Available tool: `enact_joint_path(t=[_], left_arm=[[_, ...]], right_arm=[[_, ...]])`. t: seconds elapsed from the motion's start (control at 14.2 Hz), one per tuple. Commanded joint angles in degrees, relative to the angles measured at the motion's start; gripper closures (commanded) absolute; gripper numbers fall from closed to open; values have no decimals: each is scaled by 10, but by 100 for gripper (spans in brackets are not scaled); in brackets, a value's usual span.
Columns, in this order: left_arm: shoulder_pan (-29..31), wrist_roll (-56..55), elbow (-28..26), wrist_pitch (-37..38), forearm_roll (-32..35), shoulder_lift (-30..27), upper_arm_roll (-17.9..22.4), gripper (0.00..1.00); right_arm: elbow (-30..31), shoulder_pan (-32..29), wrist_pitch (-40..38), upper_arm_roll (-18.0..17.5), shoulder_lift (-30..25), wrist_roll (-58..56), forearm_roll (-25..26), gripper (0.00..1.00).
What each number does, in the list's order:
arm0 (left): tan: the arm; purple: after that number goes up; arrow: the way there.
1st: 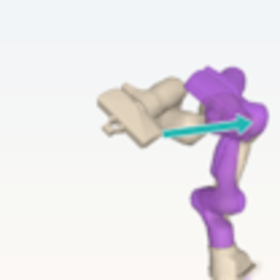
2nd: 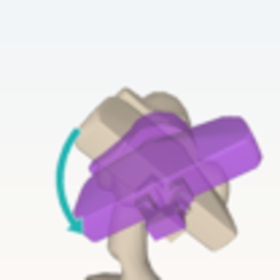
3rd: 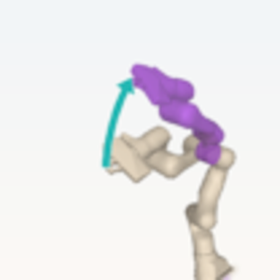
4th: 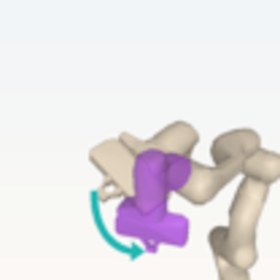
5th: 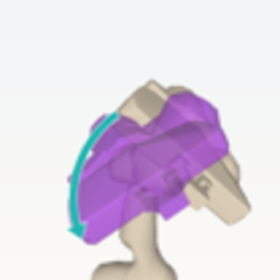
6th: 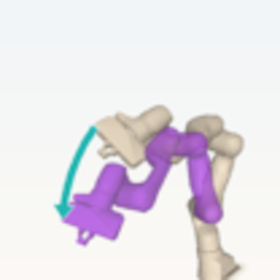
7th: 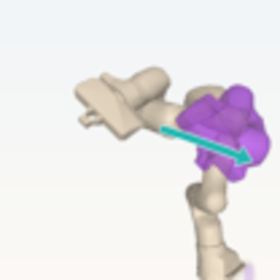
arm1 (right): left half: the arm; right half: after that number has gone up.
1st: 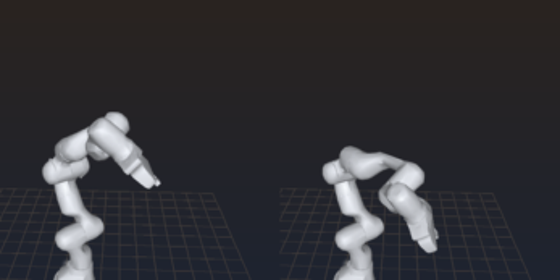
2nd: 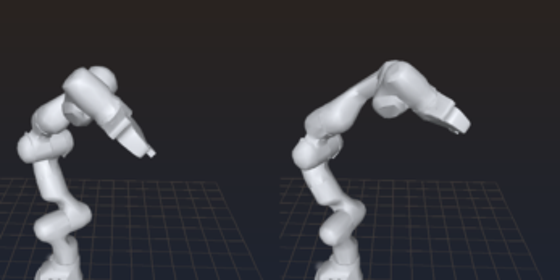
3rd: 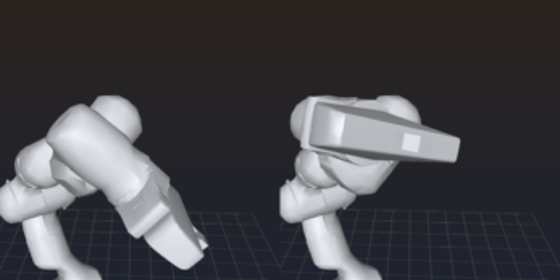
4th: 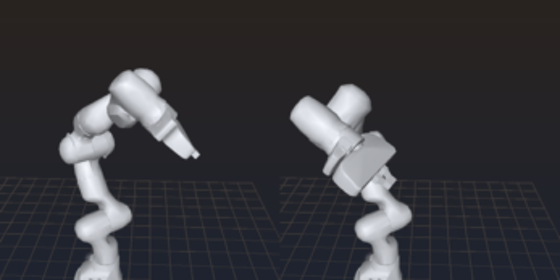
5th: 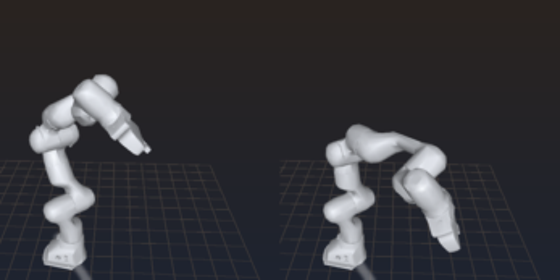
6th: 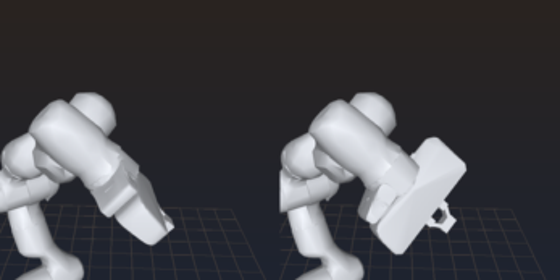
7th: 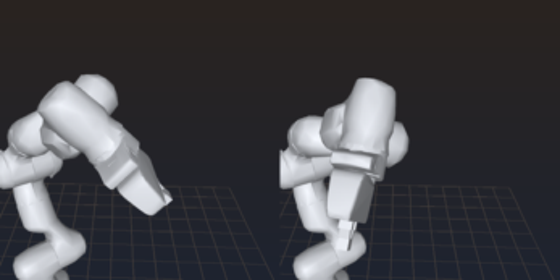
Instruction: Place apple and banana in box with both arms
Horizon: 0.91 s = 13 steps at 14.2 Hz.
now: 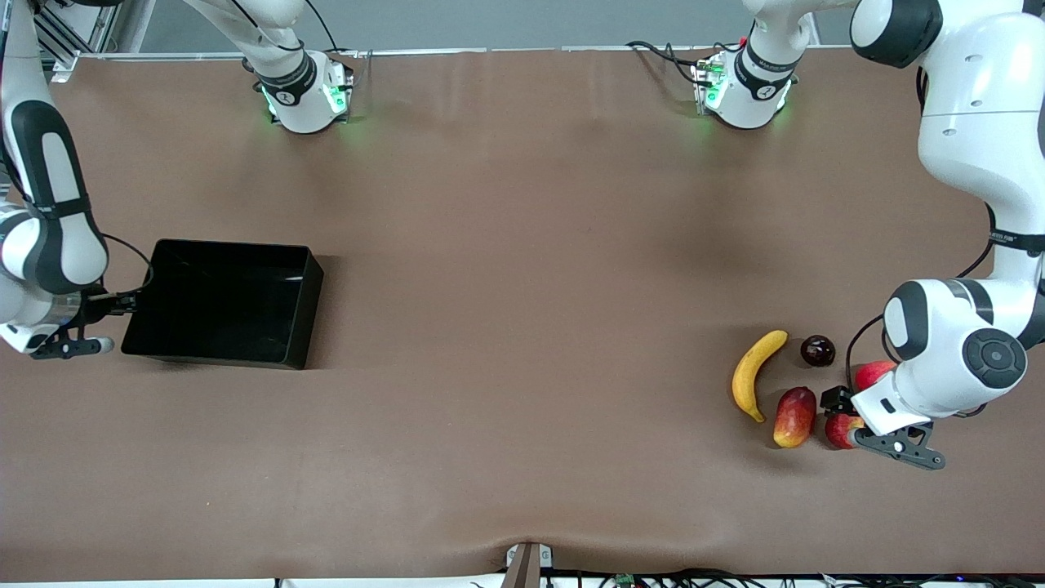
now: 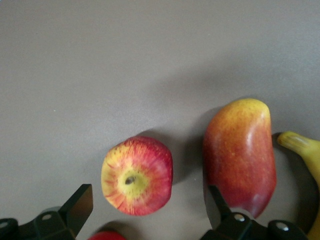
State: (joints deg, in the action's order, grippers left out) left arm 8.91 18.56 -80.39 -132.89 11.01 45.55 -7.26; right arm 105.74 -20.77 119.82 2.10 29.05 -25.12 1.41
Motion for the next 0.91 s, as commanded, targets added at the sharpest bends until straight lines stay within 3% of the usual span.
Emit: enact_joint_path(t=[0.0, 0.07, 0.14, 0.21, 0.28, 0.7, 0.84], left_arm=[[2, 22, 19, -6, -10, 13, 0, 0], [3, 34, 19, -7, -10, 17, 0, 0], [6, 51, 19, -16, -10, 22, 4, 0], [7, 63, 19, -30, -11, 26, 8, 0], [7, 67, 19, -37, -11, 31, 9, 0], [8, 77, 19, -40, -11, 44, 8, 21], [10, 76, 18, -50, -12, 51, 8, 27]], right_arm=[[26, -11, 0, -10, -14, 59, 11, 40], [25, -10, -6, -10, -15, 66, 11, 62], [24, -9, -24, -10, -15, 67, 10, 79], [19, -8, -47, -10, -15, 67, 9, 94], [16, -4, -64, -10, -16, 68, 9, 100], [-45, -2, -149, -15, -19, 68, 3, 100], [-87, 5, -205, -19, -20, 70, -24, 100]])
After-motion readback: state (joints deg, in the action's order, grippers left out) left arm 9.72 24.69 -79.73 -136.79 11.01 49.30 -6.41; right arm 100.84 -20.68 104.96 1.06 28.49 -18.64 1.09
